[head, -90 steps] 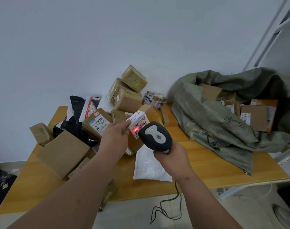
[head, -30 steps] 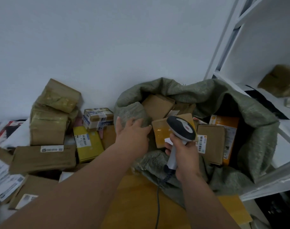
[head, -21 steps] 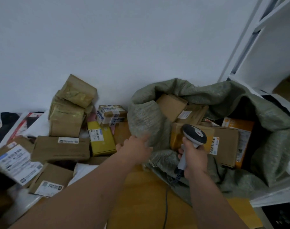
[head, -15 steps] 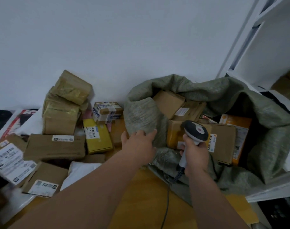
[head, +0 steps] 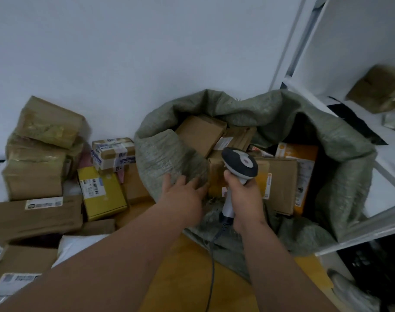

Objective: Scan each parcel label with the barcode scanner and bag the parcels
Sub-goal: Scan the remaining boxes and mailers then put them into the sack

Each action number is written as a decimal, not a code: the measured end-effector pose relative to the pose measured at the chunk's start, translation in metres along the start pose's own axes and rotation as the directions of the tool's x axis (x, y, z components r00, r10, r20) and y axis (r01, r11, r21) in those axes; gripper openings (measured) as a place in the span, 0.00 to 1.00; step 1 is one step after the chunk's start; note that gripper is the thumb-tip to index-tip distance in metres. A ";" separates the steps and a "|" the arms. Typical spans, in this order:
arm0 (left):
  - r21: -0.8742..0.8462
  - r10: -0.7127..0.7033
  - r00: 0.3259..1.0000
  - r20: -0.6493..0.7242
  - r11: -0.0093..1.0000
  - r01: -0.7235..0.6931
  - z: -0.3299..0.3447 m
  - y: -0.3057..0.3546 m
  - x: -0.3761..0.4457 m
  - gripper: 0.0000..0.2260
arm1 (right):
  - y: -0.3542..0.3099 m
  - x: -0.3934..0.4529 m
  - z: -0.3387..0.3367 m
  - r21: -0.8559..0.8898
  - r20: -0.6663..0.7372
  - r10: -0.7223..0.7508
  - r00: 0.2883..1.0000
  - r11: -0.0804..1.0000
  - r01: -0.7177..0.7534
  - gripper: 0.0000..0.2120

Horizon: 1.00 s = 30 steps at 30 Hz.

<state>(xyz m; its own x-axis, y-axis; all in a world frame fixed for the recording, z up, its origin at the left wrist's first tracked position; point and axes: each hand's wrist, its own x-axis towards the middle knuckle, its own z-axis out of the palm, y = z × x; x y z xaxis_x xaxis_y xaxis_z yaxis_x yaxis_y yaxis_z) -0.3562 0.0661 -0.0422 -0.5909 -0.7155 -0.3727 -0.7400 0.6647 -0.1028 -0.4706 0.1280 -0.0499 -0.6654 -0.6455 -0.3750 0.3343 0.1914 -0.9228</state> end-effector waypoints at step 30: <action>0.076 -0.035 0.999 -0.029 0.996 0.037 -0.014 -0.016 0.003 0.12 | -0.009 0.015 0.004 -0.080 -0.125 -0.120 0.985 0.991 0.110 0.10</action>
<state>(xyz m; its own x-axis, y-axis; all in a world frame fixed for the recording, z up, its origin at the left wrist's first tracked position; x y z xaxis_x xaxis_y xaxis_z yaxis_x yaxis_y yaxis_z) -0.3505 0.0501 -0.0285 -0.5733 -0.7443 -0.3424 -0.7349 0.6519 -0.1867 -0.4815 0.1138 -0.0474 -0.7787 -0.5663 -0.2699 0.2044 0.1777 -0.9626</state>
